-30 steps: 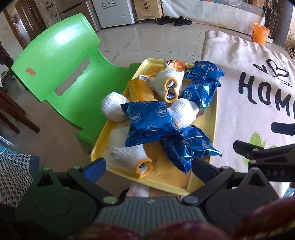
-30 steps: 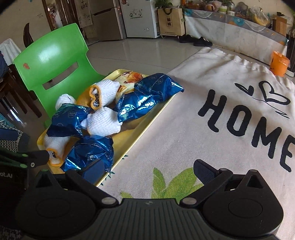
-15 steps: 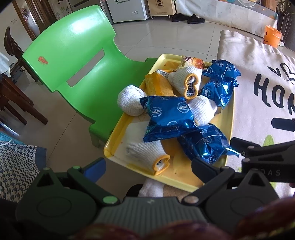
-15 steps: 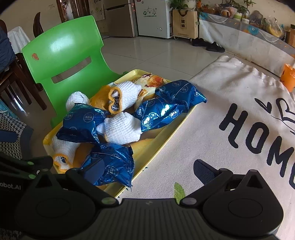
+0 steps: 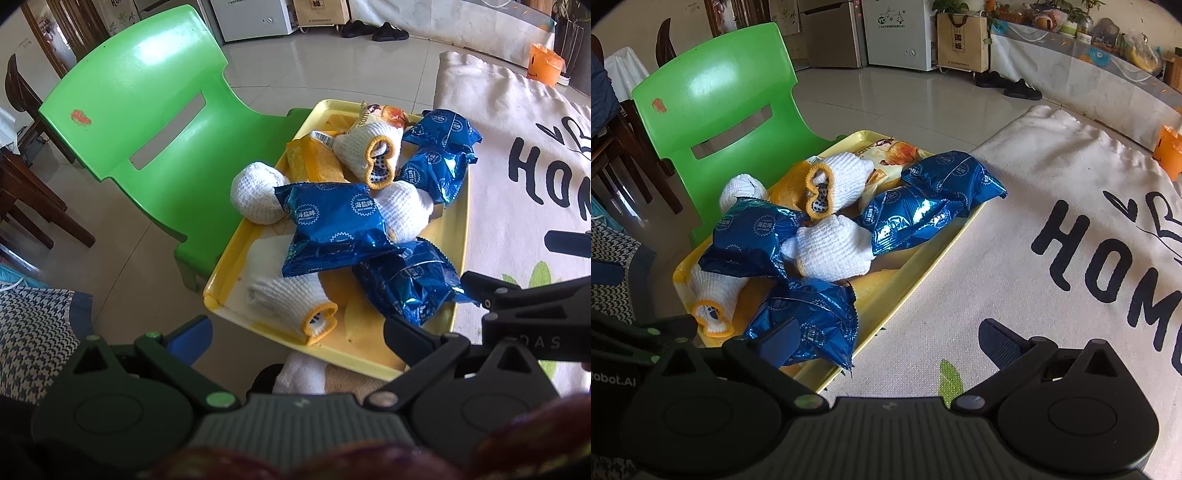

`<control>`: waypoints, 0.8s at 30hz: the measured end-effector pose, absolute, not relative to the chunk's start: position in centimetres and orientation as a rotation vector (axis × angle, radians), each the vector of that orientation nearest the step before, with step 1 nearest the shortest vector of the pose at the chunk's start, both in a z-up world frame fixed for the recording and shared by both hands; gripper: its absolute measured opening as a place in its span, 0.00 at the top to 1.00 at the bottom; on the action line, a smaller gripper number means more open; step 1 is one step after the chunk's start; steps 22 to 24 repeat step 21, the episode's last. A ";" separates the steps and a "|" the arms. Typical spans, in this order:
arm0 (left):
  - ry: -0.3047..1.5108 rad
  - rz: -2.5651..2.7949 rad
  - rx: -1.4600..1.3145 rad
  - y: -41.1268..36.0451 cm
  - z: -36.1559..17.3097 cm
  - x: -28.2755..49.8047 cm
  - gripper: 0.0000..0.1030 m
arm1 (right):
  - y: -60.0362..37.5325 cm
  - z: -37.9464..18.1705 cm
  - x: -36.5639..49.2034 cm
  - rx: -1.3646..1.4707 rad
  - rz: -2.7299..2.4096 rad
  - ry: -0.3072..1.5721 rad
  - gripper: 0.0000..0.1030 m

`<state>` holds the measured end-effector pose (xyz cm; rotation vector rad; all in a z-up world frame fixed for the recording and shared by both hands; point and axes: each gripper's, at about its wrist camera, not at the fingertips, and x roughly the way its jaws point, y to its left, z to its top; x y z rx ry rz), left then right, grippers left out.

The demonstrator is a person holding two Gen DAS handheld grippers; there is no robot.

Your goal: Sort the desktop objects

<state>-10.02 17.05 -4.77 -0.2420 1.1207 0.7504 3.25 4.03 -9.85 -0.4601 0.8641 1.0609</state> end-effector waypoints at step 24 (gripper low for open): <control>1.125 0.743 -0.222 16.6 -5.0 -9.8 0.00 | 3.7 -10.3 3.4 -0.461 1.057 0.868 0.00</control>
